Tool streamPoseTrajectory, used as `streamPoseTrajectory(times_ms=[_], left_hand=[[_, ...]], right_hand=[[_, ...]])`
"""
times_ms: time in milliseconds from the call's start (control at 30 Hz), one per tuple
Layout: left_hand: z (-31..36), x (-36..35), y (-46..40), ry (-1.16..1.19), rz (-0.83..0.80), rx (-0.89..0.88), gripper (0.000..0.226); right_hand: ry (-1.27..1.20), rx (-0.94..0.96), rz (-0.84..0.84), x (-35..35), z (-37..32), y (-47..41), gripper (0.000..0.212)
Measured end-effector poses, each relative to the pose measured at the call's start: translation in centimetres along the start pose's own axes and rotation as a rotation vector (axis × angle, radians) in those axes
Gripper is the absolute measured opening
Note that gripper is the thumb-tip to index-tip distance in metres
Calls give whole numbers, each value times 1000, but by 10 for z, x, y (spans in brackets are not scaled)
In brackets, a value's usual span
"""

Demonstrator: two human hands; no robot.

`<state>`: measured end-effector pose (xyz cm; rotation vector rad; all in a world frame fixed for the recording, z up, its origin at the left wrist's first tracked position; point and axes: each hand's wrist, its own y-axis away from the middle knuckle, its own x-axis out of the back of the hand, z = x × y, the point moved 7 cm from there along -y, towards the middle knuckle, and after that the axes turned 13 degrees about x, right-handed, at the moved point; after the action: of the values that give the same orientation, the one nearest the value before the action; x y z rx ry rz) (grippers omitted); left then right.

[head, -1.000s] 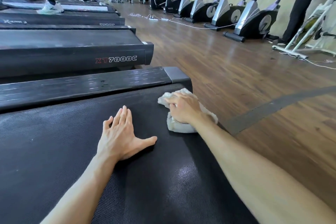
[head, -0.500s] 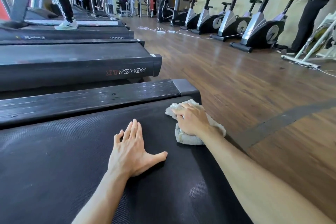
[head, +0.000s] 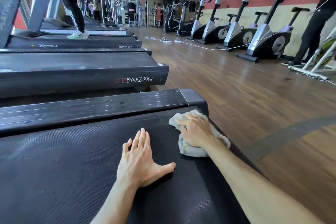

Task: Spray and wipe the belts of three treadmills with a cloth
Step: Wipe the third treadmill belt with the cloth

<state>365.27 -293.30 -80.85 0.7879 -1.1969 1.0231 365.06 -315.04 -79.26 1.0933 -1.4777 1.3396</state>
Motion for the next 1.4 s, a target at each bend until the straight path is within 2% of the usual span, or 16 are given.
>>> streamPoseTrajectory(times_ms=[100,200,300,400,500,633,733,800,867,933,1000,1100,1167,1233,1300,1400], left_hand=[[0,0,0,-16,2,1,139],[-1,0,0,-15,1,1,139],[0,0,1,-14,10,-1,139],[0,-1,1,-21,7,-3,138],[-1,-1,-1,-23,8,3,138],[-1,-1,0,-14,1,0,139],[-1,-2,1,-10,3,-5,139],[-1,-1,1,-14,2,-8,139],[0,-2,0,-8,-1,-2,140],[0,-1,1,2,0,13,143],[-1,0,1,25,-19,39,147],[-3,1,1,51,-24,68,150],[-4,0,2,47,-46,72,149],[-6,1,2,33,-30,74,149],[-6,1,2,24,-20,78,149],[-4,-2,1,26,-14,75,151]], right_hand=[[-89,184,-51,4,-31,22,40],[-202,258,-124,13,-26,59,47],[-171,191,-44,18,5,60,43],[-21,56,16,8,24,24,36],[-2,-6,12,-1,13,0,46],[-133,228,-67,10,-30,39,46],[-201,287,-110,26,-20,75,46],[-171,233,-76,23,6,61,32],[-83,49,-49,14,37,29,24],[19,-96,-59,5,44,-3,30],[94,-145,-76,-3,18,-31,31],[4,105,-95,-25,-63,-66,42],[-115,247,-140,-32,-87,-69,51],[-190,249,-149,-25,-66,-61,46],[-118,191,-132,-13,-17,-50,46],[-27,-67,-102,-9,53,-42,42]])
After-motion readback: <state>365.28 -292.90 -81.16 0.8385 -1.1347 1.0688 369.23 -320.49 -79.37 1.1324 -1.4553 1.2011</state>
